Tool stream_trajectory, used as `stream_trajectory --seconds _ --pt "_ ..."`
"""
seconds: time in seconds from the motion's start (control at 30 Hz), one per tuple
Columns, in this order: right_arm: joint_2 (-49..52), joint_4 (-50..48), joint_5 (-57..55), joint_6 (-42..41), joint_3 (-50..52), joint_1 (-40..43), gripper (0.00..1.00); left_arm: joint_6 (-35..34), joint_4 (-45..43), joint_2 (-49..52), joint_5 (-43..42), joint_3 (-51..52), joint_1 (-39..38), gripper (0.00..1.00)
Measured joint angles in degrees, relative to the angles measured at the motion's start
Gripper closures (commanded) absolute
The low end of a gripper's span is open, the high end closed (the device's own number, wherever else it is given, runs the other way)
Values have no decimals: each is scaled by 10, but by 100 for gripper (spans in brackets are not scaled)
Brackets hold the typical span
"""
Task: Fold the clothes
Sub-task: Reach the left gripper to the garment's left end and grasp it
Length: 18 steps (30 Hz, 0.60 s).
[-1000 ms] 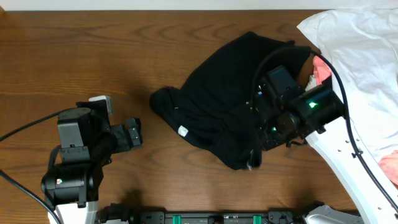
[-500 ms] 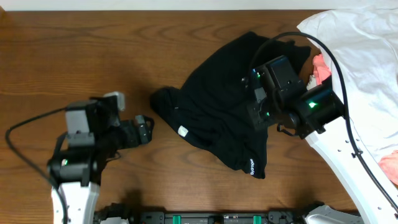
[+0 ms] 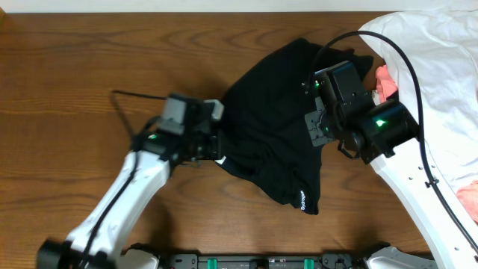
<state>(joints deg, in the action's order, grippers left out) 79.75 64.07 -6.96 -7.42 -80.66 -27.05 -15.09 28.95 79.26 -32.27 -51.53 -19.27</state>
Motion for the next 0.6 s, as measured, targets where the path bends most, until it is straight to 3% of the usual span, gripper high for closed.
stream_trajectory --seconds 0.2,0.43,0.6 --pt "0 2 -3 0 0 0 69 -17 -31 111 -4 0 -39 81" --pt "0 13 -4 0 0 0 70 -26 -30 200 6 0 -37 70" --pt "0 16 -3 0 0 0 70 -29 -36 207 66 0 -12 60"
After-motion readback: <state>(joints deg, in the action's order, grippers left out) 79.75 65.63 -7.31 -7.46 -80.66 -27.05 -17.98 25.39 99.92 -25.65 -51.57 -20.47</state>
